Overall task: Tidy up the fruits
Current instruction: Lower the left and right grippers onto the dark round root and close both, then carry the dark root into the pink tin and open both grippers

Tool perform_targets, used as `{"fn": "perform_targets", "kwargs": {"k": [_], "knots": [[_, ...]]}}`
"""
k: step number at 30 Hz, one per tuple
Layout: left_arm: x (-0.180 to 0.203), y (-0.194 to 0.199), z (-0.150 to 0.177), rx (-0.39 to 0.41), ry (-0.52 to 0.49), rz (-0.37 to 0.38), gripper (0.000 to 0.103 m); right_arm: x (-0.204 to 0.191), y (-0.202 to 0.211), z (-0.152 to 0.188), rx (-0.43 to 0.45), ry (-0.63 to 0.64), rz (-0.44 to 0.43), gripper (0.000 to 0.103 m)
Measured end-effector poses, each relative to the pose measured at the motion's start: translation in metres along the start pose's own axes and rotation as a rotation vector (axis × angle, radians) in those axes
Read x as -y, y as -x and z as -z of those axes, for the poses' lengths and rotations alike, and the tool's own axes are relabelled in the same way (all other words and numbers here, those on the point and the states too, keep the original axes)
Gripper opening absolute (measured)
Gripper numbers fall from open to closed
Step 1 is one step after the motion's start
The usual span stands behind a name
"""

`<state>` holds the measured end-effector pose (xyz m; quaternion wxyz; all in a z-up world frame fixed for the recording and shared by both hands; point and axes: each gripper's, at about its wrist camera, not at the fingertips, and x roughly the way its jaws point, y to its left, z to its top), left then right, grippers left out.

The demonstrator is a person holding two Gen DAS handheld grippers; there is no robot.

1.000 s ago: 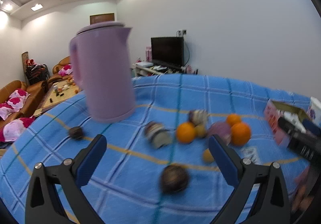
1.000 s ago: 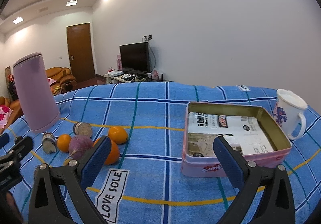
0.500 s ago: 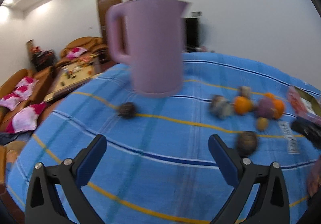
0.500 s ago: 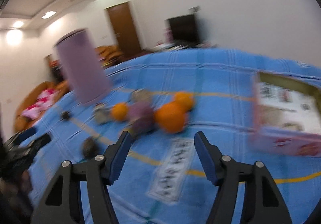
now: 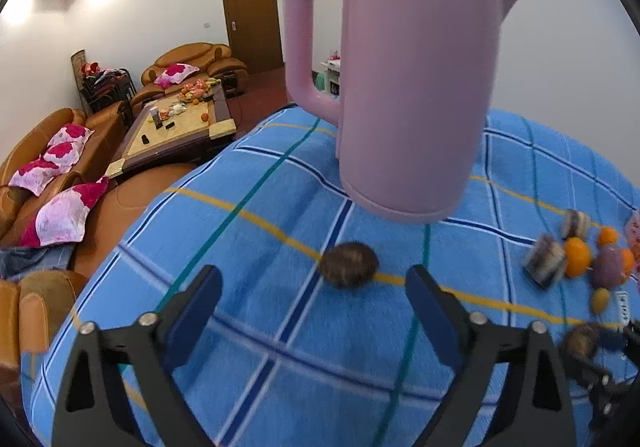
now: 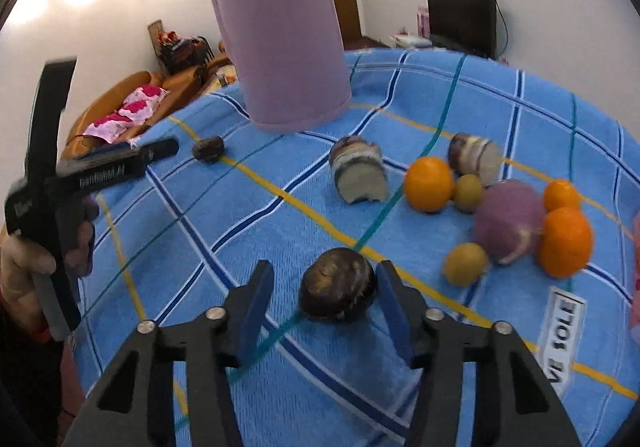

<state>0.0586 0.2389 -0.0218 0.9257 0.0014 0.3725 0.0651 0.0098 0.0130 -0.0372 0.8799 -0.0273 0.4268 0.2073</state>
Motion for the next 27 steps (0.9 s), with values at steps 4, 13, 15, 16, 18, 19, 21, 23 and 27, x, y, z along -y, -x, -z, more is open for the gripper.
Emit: {"fn": "perform_targets", "kwargs": {"k": [4,13,15,16,18,19,21,23,27], "knots": [[0.011,-0.025,-0.008,-0.041,-0.058,0.0,0.084,0.0,-0.007,0.002,-0.021,0.016,0.016,0.043],[0.008,-0.056,-0.007,-0.129,-0.016,0.083,0.043,0.012,0.0,0.004,-0.01,-0.024,-0.026,0.042],[0.008,-0.056,-0.008,-0.128,-0.009,0.09,0.042,0.016,0.001,0.004,-0.007,-0.037,-0.036,0.042],[0.008,-0.056,-0.008,-0.125,-0.009,0.089,0.042,0.017,0.002,0.004,-0.003,-0.045,-0.042,0.042],[0.008,-0.047,-0.008,-0.103,-0.008,0.076,0.042,0.02,0.006,0.005,0.017,-0.063,-0.066,0.042],[0.007,-0.042,-0.007,-0.088,-0.005,0.075,0.042,0.022,0.009,0.005,0.036,-0.07,-0.077,0.042],[0.015,-0.03,-0.003,-0.071,0.002,0.077,0.042,0.028,0.02,0.007,0.081,-0.076,-0.081,0.042],[0.023,-0.014,0.0,-0.038,0.008,0.082,0.042,0.036,0.032,0.004,0.137,-0.093,-0.088,0.042],[0.056,0.021,0.006,0.029,-0.034,0.101,0.042,0.052,0.053,-0.001,0.222,-0.111,-0.06,0.042]]}}
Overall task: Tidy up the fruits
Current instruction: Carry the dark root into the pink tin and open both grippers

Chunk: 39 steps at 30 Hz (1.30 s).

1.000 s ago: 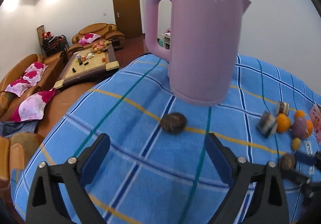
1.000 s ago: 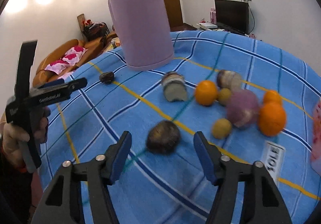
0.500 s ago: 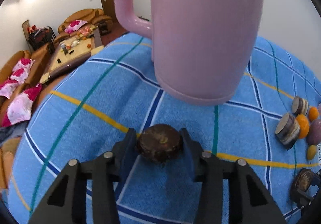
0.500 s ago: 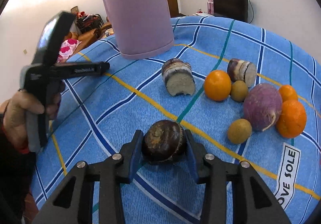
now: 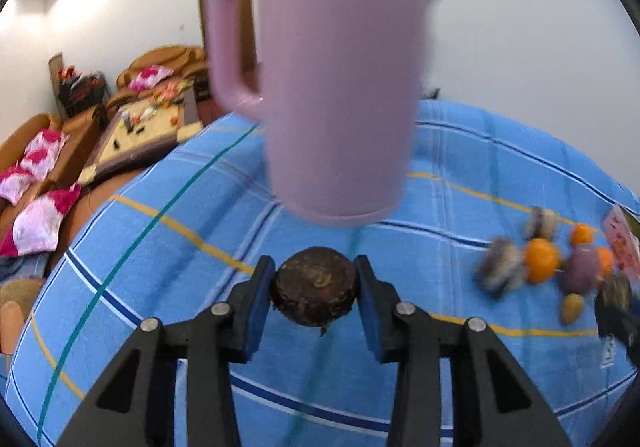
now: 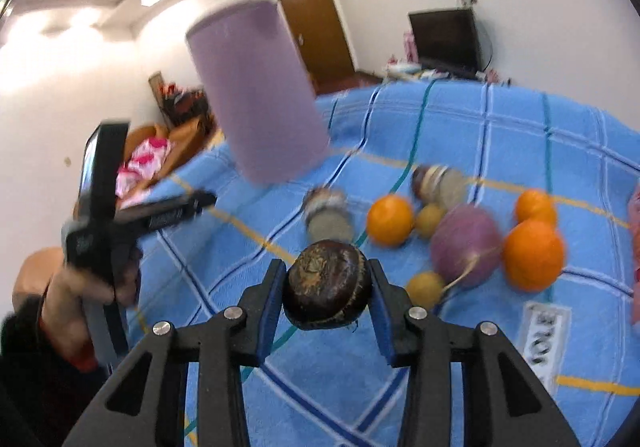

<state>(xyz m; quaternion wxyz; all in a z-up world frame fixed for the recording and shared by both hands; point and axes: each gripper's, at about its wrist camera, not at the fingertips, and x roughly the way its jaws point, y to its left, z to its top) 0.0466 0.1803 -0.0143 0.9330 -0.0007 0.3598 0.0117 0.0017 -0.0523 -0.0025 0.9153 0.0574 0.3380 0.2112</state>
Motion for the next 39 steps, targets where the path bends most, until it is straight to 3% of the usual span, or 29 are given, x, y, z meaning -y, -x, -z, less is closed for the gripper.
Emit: {"fn": "perform_targets", "kwargs": {"k": [8,19,26,29,32,39], "knots": [[0.089,0.034,0.005,0.061,-0.092,0.107,0.042,0.059,0.048,-0.004,0.117,-0.014,0.184,0.042],[0.23,0.06,-0.003,0.102,-0.234,0.283,0.042,0.157,0.115,0.011,0.156,-0.082,0.404,0.042],[0.318,0.063,-0.005,0.131,-0.27,0.379,0.042,0.222,0.154,0.019,0.171,-0.113,0.559,0.042],[0.355,0.064,-0.005,0.159,-0.309,0.409,0.042,0.244,0.165,0.023,0.174,-0.148,0.576,0.042],[0.388,0.057,-0.004,0.149,-0.329,0.429,0.042,0.261,0.168,0.024,0.173,-0.199,0.54,0.042],[0.419,0.04,0.007,0.1,-0.325,0.454,0.042,0.274,0.16,0.028,0.111,-0.221,0.537,0.043]]}}
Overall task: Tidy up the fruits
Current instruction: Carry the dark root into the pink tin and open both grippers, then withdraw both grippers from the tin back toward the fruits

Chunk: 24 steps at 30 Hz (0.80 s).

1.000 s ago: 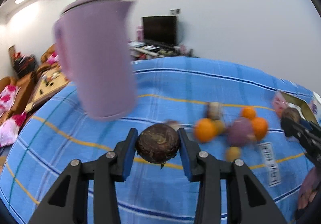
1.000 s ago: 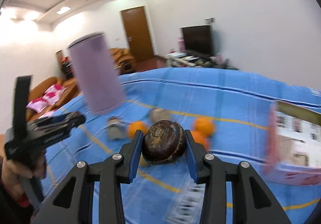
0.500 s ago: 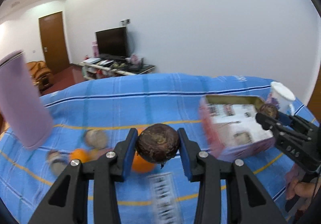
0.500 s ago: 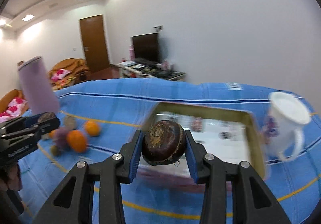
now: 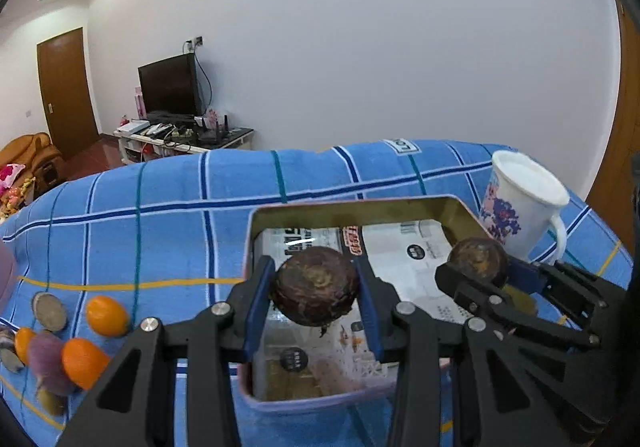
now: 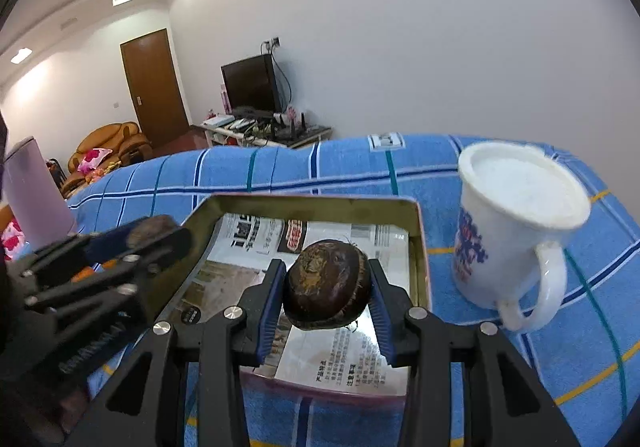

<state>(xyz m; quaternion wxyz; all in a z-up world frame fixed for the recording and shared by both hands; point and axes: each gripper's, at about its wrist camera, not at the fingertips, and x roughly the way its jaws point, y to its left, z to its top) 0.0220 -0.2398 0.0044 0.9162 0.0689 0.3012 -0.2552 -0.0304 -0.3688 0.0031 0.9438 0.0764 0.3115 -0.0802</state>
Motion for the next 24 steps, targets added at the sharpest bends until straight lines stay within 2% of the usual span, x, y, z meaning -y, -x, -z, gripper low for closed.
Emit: {"fn": "perform_targets", "kwargs": {"k": [14,17,18,24], "knots": [[0.002,-0.023,0.004,-0.061,-0.016,-0.017,0.043,0.007,-0.014,0.008,-0.065,-0.031,-0.019,0.043],[0.002,-0.023,0.002,-0.054,-0.012,-0.038,0.049,0.008,-0.014,0.008,-0.064,-0.035,-0.024,0.043],[0.002,-0.024,0.002,-0.053,-0.008,-0.049,0.054,0.008,-0.014,0.008,-0.062,-0.038,-0.025,0.043],[0.003,-0.016,0.003,-0.024,-0.021,-0.066,0.057,0.015,-0.011,0.008,-0.051,-0.078,-0.049,0.043]]}}
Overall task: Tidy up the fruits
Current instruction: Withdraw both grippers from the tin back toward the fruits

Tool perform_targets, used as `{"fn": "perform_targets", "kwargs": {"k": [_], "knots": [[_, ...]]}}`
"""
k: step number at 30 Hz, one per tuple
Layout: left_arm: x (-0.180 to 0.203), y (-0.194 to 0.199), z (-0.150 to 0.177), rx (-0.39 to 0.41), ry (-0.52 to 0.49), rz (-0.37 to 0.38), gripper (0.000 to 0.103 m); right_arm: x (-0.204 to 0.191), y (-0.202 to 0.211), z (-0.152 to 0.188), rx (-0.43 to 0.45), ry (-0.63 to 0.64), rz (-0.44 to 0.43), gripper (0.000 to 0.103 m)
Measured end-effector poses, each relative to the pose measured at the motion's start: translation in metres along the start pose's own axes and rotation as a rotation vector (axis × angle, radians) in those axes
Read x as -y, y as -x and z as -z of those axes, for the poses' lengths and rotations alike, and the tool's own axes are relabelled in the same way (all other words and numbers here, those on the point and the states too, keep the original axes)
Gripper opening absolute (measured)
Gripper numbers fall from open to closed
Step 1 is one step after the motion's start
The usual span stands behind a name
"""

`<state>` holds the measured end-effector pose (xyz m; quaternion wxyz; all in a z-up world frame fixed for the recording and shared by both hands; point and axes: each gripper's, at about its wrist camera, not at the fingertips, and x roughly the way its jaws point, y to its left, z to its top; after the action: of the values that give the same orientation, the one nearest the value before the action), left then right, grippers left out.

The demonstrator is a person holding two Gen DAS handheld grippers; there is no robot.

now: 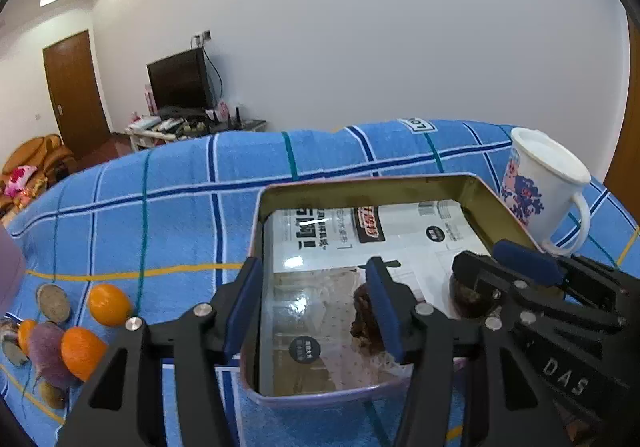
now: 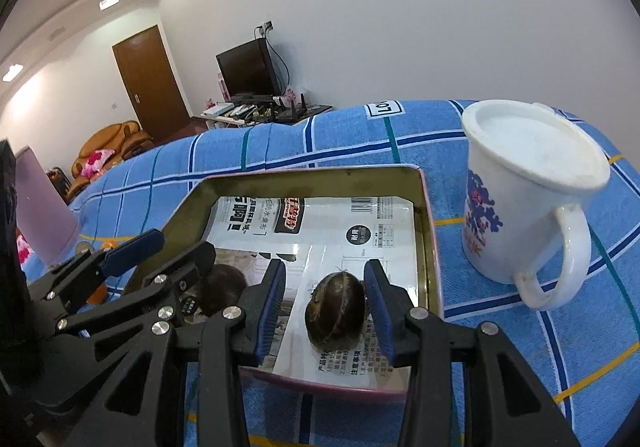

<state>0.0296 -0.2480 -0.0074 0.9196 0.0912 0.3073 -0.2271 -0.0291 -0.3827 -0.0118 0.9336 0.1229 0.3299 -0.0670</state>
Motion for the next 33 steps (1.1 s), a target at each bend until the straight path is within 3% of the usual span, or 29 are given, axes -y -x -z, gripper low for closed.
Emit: {"fn": "perform_targets", "kwargs": {"k": [2,4,6,12,15,21,28,33], "knots": [[0.0,0.003,0.0,0.012,0.004,-0.027,0.064,0.002,0.002,-0.001,0.006,-0.015,-0.012,0.044],[-0.002,0.007,0.001,0.023,0.026,-0.07,0.08,0.005,0.004,-0.001,0.019,-0.03,-0.018,0.044],[-0.007,0.011,0.0,0.048,0.054,-0.074,0.085,0.007,0.007,-0.002,0.034,-0.048,-0.037,0.046],[-0.028,0.026,-0.003,0.111,0.131,-0.073,0.103,0.013,0.02,-0.005,0.098,-0.097,-0.102,0.068],[-0.031,0.035,-0.003,0.154,0.105,-0.122,0.103,0.01,0.029,-0.005,0.156,-0.093,-0.114,0.073],[-0.043,0.047,0.007,0.199,0.082,-0.222,0.103,-0.014,0.048,0.001,0.307,0.037,0.008,0.073],[-0.054,0.054,0.021,0.215,0.065,-0.283,0.103,-0.026,0.059,0.008,0.376,0.08,0.055,0.073],[-0.054,0.061,0.029,0.212,0.062,-0.284,0.103,-0.033,0.063,0.011,0.393,0.116,0.088,0.073]]}}
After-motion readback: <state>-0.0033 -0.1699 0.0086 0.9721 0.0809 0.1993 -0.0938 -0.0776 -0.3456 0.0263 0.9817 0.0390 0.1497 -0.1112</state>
